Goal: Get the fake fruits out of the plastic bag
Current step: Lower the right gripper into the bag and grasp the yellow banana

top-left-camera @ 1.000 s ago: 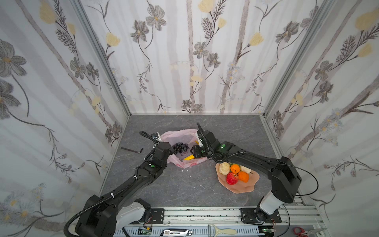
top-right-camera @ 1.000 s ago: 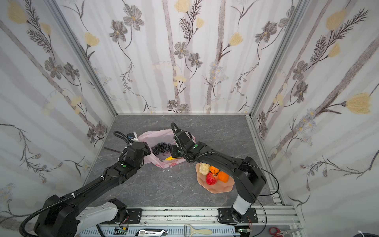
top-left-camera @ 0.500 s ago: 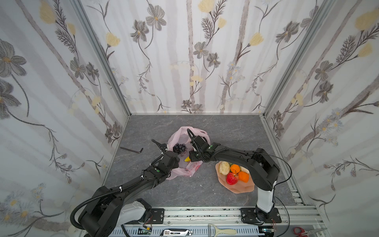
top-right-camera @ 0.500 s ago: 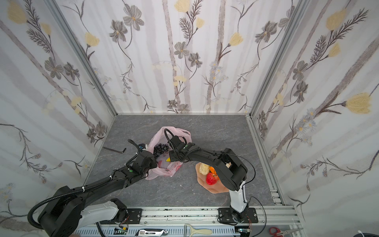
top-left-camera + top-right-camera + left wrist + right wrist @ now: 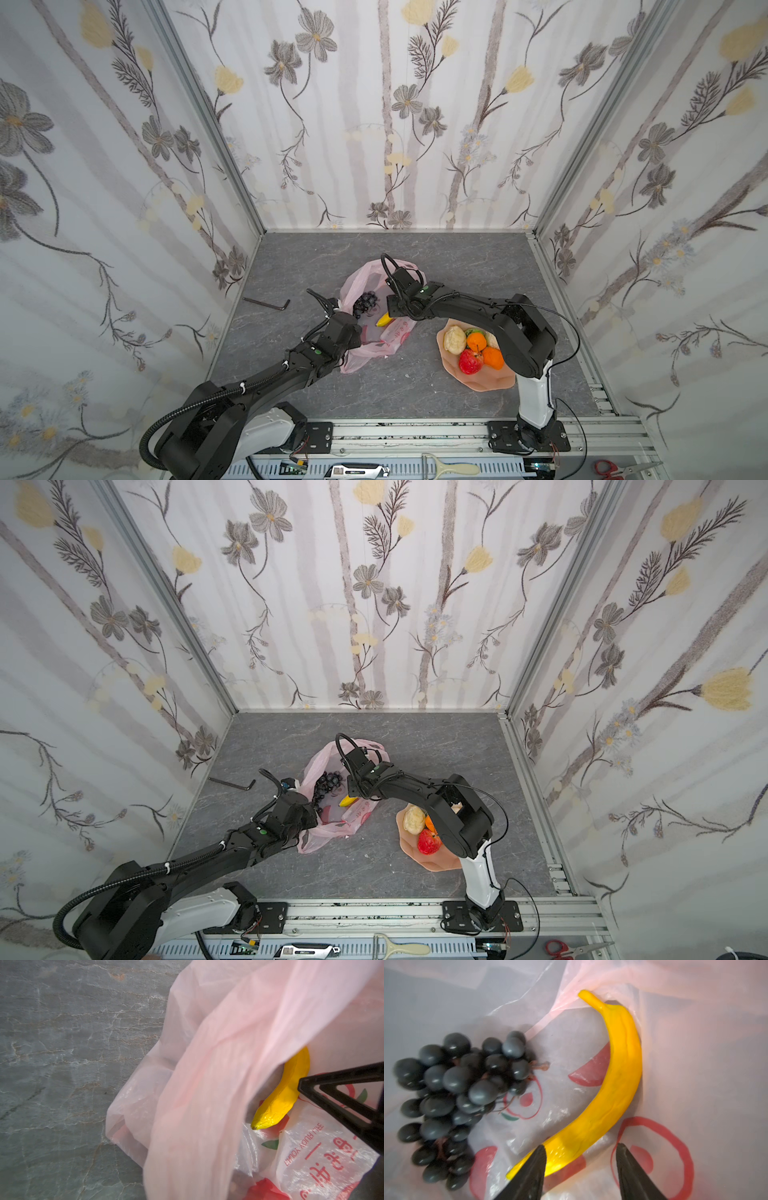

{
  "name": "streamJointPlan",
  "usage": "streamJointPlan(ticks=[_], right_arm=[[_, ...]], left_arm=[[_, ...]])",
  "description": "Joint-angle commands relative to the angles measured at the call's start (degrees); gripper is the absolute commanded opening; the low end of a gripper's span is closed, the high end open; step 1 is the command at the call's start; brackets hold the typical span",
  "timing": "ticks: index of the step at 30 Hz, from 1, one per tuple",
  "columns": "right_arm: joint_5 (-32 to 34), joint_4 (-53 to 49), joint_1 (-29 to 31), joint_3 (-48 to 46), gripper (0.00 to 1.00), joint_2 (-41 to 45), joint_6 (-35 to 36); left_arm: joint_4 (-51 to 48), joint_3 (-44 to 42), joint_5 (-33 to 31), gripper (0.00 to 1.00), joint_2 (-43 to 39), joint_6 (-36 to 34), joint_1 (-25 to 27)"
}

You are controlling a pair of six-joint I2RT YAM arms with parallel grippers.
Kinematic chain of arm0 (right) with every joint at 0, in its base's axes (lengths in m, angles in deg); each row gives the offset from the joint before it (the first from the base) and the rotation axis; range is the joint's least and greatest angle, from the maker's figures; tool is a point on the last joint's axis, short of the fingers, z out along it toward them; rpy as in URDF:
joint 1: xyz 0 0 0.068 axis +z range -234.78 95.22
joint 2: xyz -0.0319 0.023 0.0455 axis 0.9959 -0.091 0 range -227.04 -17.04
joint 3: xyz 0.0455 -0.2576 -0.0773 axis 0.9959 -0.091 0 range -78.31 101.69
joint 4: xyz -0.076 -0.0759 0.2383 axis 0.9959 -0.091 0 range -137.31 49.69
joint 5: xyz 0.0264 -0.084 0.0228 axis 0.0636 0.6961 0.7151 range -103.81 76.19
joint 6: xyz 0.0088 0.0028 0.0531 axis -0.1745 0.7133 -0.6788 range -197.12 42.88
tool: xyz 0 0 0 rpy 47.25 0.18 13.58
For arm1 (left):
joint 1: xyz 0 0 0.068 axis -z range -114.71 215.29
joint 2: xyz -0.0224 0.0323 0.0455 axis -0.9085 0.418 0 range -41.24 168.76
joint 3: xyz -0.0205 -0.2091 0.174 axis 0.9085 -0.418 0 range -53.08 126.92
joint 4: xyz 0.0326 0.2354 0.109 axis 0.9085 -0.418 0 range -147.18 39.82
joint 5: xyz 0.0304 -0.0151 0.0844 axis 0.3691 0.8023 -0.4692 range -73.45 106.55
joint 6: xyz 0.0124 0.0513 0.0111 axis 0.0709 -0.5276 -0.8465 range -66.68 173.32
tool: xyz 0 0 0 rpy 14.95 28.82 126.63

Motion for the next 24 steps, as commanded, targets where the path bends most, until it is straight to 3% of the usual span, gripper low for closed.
streamJointPlan(ticks=[1, 13, 24], right_arm=[[2.9, -0.6, -0.6, 1.9, 0.56, -1.5, -1.2], [2.9, -3.2, -0.7, 8.7, 0.61, -7.6, -0.8], [5.0, -6.7, -0.5, 14.3, 0.44, -11.7, 0.9]], left_arm=[[1.6, -0.2, 1.1, 0.03, -0.2, -0.9, 0.6], [5.7, 0.7, 1.4, 0.02, 2.7, -2.0, 4.5], [6.9, -0.1, 0.4, 0.03, 2.3, -1.9, 5.8]])
